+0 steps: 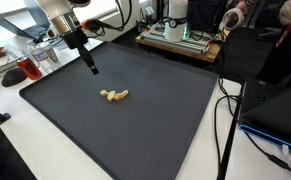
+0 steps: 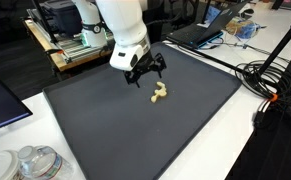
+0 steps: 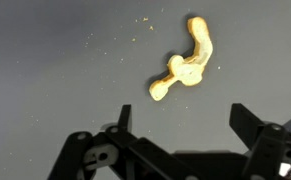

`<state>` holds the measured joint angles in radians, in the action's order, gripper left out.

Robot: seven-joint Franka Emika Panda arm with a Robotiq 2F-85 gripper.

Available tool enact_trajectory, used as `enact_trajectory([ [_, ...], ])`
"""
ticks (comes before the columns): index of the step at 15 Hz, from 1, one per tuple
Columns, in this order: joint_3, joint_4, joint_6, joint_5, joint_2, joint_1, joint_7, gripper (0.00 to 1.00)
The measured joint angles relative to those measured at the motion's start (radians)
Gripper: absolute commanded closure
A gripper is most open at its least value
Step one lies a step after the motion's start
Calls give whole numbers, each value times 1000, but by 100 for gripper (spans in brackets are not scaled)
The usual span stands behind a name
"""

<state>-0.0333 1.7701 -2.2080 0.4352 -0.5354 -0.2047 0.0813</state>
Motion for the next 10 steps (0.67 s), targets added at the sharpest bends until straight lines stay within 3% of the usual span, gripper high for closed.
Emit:
enact_trajectory([
  [10,-11,-231,111,-177,-102,11,-3,0],
])
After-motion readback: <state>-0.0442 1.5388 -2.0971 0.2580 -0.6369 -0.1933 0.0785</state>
